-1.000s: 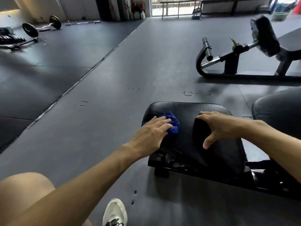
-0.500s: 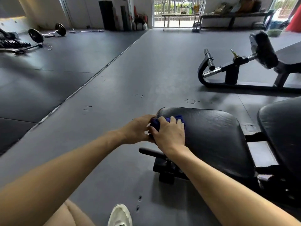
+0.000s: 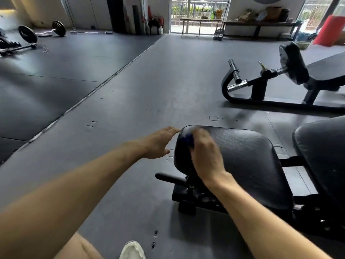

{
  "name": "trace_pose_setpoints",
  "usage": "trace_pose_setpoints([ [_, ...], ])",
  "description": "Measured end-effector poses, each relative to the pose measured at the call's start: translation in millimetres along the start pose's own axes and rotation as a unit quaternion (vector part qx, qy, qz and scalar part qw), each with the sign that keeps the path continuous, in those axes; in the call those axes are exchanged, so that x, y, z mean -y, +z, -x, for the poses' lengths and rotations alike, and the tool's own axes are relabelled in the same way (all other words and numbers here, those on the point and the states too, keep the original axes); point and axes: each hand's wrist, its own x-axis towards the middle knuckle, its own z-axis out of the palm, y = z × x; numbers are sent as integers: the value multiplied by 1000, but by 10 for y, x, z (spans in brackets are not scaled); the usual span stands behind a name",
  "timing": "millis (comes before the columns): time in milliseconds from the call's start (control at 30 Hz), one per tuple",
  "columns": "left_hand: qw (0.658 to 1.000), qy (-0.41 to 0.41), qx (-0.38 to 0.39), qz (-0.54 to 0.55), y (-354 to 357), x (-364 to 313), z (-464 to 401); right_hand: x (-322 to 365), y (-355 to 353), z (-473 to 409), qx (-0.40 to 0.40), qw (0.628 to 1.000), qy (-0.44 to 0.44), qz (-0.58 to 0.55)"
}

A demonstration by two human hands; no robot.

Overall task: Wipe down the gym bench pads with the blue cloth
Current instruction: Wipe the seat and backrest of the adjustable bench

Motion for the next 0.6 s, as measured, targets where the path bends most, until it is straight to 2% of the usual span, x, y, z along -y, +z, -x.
trace_pose_setpoints([
  [100,999,34,17,0,16,6,-37,14,239,326,49,995,-47,75],
  [233,996,52,70,23,48,29,-64,-66,201,520,40,994,-90,53],
  [333,994,51,73,57,118,12,-129,-133,197,567,48,991,-119,33],
  [600,982,13,17,188,219,7,-115,-177,303,-297,169,985,-45,-13],
])
